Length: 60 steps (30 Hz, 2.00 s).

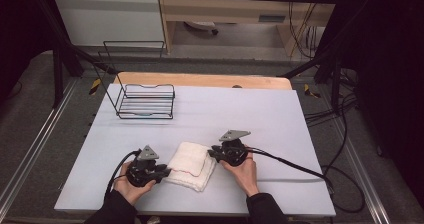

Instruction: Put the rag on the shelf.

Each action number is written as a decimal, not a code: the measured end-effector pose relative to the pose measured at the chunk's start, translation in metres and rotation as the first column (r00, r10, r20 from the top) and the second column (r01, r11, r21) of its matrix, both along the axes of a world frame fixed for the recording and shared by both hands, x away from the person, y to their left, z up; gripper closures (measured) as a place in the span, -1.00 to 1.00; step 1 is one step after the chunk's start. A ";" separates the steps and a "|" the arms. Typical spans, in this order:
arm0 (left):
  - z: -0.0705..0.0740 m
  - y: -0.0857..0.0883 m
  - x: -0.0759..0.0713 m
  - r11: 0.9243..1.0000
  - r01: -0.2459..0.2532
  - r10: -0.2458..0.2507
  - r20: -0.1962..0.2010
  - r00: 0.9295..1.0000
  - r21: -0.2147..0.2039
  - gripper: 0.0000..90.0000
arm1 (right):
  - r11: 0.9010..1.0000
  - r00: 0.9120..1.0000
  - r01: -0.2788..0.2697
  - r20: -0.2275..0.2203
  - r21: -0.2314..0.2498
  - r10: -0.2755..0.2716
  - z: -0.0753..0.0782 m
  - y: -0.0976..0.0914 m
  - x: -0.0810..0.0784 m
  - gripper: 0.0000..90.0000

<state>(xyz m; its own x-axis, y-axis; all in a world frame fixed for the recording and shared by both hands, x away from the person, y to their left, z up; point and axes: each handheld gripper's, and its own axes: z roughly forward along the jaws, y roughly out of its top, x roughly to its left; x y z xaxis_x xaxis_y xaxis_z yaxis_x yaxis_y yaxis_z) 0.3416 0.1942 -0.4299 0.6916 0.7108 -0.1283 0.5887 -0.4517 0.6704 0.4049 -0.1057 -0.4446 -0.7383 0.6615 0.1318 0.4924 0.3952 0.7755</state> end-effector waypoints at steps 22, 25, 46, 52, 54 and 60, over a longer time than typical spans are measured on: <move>0.008 -0.021 0.070 0.999 -0.043 0.043 0.026 0.999 0.000 -0.55 | 0.992 0.994 0.102 -0.034 0.070 -0.100 0.006 -0.078 -0.022 -0.74; 0.006 -0.022 0.079 0.998 -0.058 0.058 0.033 0.998 -0.003 -0.50 | 0.992 0.994 0.106 -0.037 0.068 -0.103 0.005 -0.078 -0.023 -0.77; -0.013 -0.035 0.092 0.996 -0.082 0.082 0.003 0.997 -0.034 0.31 | 0.989 0.991 0.120 -0.064 0.090 -0.115 0.001 -0.074 -0.021 -0.80; -0.015 -0.039 0.092 0.996 -0.071 0.070 -0.018 0.997 -0.046 0.55 | 0.987 0.991 0.125 -0.062 0.101 -0.119 0.001 -0.073 -0.020 -0.79; -0.015 -0.040 0.091 0.996 -0.072 0.071 -0.020 0.997 -0.043 0.62 | 0.986 0.990 0.131 -0.064 0.104 -0.124 0.001 -0.073 -0.020 -0.80; -0.015 -0.041 0.089 0.996 -0.075 0.074 -0.024 0.997 -0.045 0.79 | 0.987 0.990 0.131 -0.059 0.097 -0.126 0.003 -0.067 -0.019 -0.83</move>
<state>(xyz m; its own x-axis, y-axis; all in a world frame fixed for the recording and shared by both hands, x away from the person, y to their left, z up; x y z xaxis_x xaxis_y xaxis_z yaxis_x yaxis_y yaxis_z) 0.4305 0.1530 -0.4446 0.6338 0.7530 -0.1768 0.6345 -0.3754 0.6757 0.3855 -0.1726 -0.4416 -0.6385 0.7317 0.2386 0.5747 0.2472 0.7801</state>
